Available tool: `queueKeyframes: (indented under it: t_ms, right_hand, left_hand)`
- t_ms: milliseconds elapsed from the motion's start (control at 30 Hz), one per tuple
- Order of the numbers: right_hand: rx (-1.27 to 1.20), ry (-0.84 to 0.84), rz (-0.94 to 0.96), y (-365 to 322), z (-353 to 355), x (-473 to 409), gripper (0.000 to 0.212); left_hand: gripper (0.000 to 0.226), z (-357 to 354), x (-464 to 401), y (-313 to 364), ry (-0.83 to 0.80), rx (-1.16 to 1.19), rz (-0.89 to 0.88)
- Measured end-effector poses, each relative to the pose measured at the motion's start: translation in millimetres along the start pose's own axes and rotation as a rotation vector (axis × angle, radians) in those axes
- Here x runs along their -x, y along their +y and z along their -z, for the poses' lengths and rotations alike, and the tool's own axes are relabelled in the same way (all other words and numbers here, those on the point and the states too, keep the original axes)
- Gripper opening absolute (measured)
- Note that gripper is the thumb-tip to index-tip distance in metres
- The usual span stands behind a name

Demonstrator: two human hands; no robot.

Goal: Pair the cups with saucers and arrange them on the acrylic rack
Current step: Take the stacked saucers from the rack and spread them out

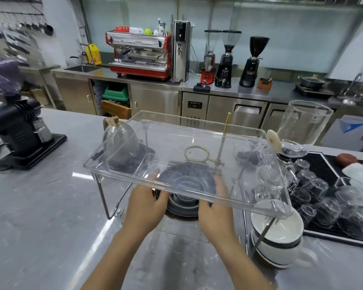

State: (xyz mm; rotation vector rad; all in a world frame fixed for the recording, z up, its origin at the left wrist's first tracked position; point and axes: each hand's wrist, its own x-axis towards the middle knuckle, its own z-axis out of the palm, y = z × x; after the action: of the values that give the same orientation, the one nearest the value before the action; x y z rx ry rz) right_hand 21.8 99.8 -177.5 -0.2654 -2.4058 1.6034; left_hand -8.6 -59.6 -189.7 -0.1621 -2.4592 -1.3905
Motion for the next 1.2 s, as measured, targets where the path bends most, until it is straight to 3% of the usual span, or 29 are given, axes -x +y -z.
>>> queueKeyframes:
  t_ms: [167,333,400,433,533,633,867,1200]
  right_hand:
    - [-0.059,0.013,-0.115,2,-1,-2,0.063]
    - [-0.119,-0.097,-0.2,-18,2,4,0.045]
    - [-0.361,-0.113,-0.42,-17,4,4,0.029]
    - [-0.367,-0.119,-0.453,-16,3,6,0.027]
    - [-0.191,-0.05,-0.299,-17,3,11,0.047]
    - [-0.191,-0.011,-0.198,-21,1,13,0.069]
    - [-0.196,-0.01,-0.086,-30,4,27,0.067]
    - [-0.119,-0.01,0.042,-31,14,68,0.071]
  left_hand:
    - [0.048,-1,-2,-3,-0.02,0.03,0.007]
    - [0.052,-3,-2,-4,-0.025,0.061,0.079]
    - [0.053,-5,-1,-3,0.002,0.104,0.123]
    - [0.053,-5,0,-1,0.015,0.114,0.127]
    - [0.046,-3,1,6,0.04,0.107,0.074]
    - [0.044,1,4,9,0.076,0.093,0.08]
    - [0.038,9,21,15,0.156,0.074,0.083]
    - [0.074,30,73,41,0.216,0.226,0.077]
